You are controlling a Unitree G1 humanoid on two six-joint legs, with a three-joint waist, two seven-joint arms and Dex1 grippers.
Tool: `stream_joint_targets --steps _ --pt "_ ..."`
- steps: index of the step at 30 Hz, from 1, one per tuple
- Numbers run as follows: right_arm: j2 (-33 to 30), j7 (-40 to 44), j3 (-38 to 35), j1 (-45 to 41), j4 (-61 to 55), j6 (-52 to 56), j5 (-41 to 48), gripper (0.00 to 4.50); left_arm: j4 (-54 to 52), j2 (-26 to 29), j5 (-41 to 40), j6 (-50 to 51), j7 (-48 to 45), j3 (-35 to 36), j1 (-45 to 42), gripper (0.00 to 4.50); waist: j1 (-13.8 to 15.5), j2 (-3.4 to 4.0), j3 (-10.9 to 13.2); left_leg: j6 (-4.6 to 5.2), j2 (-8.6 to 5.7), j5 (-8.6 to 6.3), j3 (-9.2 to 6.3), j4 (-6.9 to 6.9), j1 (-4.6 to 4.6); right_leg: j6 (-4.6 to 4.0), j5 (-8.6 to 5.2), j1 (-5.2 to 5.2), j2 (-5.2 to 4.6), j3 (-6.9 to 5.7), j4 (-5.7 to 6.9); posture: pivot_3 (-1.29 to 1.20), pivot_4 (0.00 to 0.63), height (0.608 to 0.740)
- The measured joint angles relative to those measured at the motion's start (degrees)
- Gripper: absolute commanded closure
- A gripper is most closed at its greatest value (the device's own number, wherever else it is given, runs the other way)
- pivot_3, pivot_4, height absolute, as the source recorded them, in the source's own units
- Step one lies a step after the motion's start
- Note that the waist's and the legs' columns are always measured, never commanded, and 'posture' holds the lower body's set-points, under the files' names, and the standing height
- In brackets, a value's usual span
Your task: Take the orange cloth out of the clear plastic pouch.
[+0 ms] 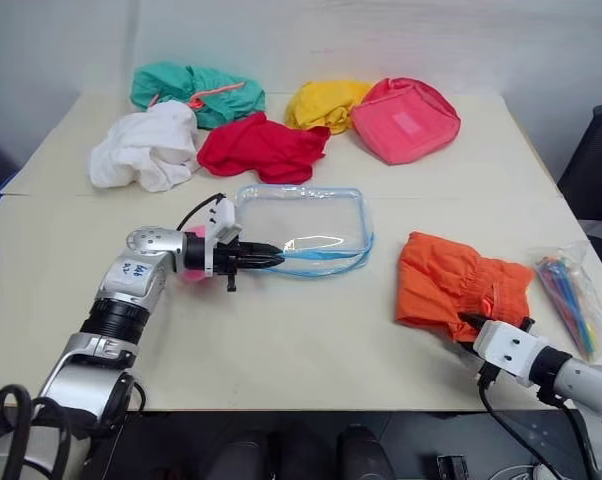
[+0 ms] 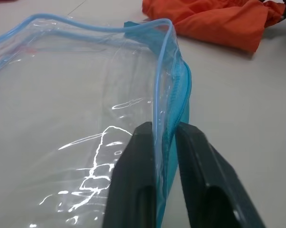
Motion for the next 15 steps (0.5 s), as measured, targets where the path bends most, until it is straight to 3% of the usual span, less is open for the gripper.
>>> stream_joint_targets --steps 6,10,15 --pt "-0.78 3.14 -6.66 6.46 -11.96 10.15 16.92 0.14 -2.9 2.09 -3.62 2.33 -3.58 1.37 0.32 1.31 0.37 0.0 0.0 -0.01 -0.02 0.0 -0.05 -0.01 -0.03 0.0 0.0 0.07 -0.07 -0.05 -0.07 0.0 0.15 0.74" --pt "-2.09 4.69 -10.52 7.74 -17.07 19.37 27.31 0.0 -8.99 6.12 -9.65 6.47 -8.57 4.37 2.63 0.1 0.2 -0.01 0.01 -0.01 0.03 0.0 -0.16 -0.03 0.1 0.0 0.0 0.28 -0.04 -0.17 -0.17 0.0 0.15 0.74" --pt "-2.31 6.62 -9.53 7.61 -23.22 23.44 32.21 0.0 -12.66 14.12 -11.46 2.73 -12.31 7.76 7.58 0.05 0.0 0.0 0.0 0.0 0.02 0.0 -0.23 -0.08 0.17 0.0 0.0 0.41 -0.03 -0.22 -0.33 0.0 0.15 0.74"
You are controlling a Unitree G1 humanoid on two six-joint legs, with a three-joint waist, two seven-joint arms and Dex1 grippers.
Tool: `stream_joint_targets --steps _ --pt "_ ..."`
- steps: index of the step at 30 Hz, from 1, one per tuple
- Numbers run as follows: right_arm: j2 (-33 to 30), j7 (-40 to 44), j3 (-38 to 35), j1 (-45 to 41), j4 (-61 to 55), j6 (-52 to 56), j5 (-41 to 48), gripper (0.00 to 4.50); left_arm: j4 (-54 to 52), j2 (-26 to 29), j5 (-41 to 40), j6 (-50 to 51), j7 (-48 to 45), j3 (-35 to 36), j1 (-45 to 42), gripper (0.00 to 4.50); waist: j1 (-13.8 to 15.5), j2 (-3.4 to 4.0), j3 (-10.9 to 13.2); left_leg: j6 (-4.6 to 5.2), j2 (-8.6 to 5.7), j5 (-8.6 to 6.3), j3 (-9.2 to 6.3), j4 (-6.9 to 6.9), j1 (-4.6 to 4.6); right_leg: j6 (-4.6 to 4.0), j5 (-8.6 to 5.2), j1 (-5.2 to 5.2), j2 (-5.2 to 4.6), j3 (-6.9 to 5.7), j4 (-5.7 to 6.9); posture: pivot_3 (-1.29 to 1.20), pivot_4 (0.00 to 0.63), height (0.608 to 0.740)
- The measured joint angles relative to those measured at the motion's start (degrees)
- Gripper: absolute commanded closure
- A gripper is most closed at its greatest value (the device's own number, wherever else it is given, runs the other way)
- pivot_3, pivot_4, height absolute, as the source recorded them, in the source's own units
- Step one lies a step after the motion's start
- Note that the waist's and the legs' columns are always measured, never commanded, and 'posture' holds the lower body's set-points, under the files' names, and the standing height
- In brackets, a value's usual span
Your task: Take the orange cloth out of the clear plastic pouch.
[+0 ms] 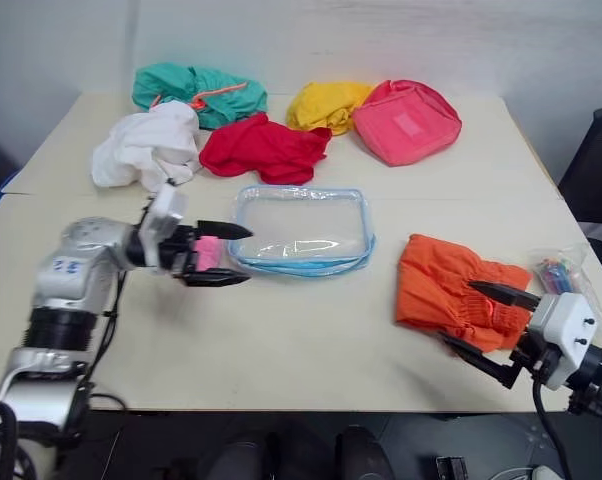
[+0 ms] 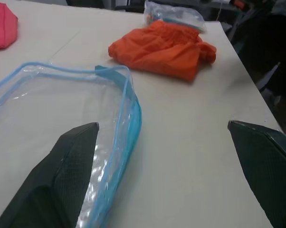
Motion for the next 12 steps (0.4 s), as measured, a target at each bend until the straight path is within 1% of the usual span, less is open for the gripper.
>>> stream_joint_targets --steps 2,4,6,9,10,12 --pt "1.34 1.12 2.43 1.03 -2.0 -1.66 -1.15 0.0 -0.05 3.76 0.13 -4.15 -0.15 3.24 4.69 0.05 0.04 0.0 0.0 0.01 0.01 -0.01 -0.05 -0.06 0.0 0.0 0.0 0.02 -0.01 -0.04 -0.06 0.0 0.15 0.74" --pt "2.51 2.81 6.51 3.09 -2.82 -3.8 -3.47 0.0 -0.11 6.56 0.7 -10.27 0.35 7.68 11.64 0.05 0.13 0.0 0.0 0.05 0.0 -0.04 -0.05 -0.13 -0.01 0.0 0.0 0.02 -0.08 -0.06 -0.16 0.0 0.15 0.74" --pt "3.54 3.9 9.52 3.72 -2.38 -5.59 -5.8 0.0 -0.75 8.5 0.81 -13.75 0.77 11.54 19.88 0.05 0.12 0.0 0.0 0.17 -0.04 -0.12 -0.07 -0.13 -0.01 0.0 0.0 0.09 -0.2 -0.08 -0.15 0.0 0.15 0.74" --pt "4.11 4.71 11.16 2.74 -0.06 -8.65 -8.11 0.0 -1.46 8.65 0.97 -17.02 1.78 13.9 27.93 0.05 0.42 -0.07 -0.01 0.34 -0.16 -0.21 -0.2 -0.01 0.01 0.02 0.01 0.28 -0.38 -0.22 -0.32 0.0 0.15 0.74" --pt "4.15 4.9 11.27 2.66 0.73 -9.58 -8.68 0.0 -1.64 8.61 1.15 -17.83 2.45 14.37 29.59 0.05 0.65 -0.1 -0.03 0.57 -0.21 -0.34 -0.31 -0.01 0.01 0.02 0.01 0.34 -0.43 -0.3 -0.36 0.0 0.15 0.74" --pt "4.62 5.18 11.93 2.82 2.03 -11.19 -9.77 0.0 -2.21 8.05 1.65 -18.71 5.25 15.2 30.92 0.05 1.25 -0.14 -0.05 0.61 -0.23 -0.36 -0.4 -0.01 0.01 0.02 0.01 0.39 -0.44 -0.37 -0.41 0.0 0.15 0.74"
